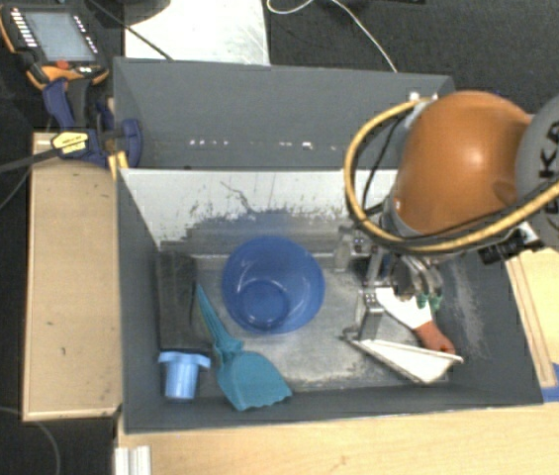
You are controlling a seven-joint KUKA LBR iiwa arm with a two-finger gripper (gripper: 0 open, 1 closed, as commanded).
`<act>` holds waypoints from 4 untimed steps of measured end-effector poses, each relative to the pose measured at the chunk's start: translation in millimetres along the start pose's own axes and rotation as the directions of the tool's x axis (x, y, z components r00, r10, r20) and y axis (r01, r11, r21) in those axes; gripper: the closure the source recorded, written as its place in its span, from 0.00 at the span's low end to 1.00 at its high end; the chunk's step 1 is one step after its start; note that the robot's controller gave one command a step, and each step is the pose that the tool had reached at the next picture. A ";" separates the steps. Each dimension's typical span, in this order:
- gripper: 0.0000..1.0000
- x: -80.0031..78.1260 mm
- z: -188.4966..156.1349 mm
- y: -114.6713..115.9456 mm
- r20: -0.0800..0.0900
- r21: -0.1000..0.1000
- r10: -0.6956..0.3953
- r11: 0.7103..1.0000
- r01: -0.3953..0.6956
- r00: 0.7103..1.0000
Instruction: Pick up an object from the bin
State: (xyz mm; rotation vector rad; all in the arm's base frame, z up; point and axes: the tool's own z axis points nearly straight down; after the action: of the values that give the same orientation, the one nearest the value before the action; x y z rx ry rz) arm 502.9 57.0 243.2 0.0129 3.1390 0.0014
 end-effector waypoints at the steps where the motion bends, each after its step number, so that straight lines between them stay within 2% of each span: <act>1: 0.00 0.0 0.0 0.0 0.000 0.000 0.001 1.000 -0.001 1.000; 2: 0.00 -29.9 41.7 53.9 0.005 0.000 -0.225 0.974 0.225 0.974; 3: 0.00 9.1 64.8 60.5 0.002 -0.001 -0.249 0.969 0.249 0.969; 4: 0.00 -24.0 98.3 69.7 0.009 0.002 -0.523 0.852 0.523 0.852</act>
Offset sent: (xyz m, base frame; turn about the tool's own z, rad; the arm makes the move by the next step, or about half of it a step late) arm 0.0322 0.0588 -0.0475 -0.2508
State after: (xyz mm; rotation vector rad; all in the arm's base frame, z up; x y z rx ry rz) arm 527.8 126.6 145.1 -0.8384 3.0152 0.0007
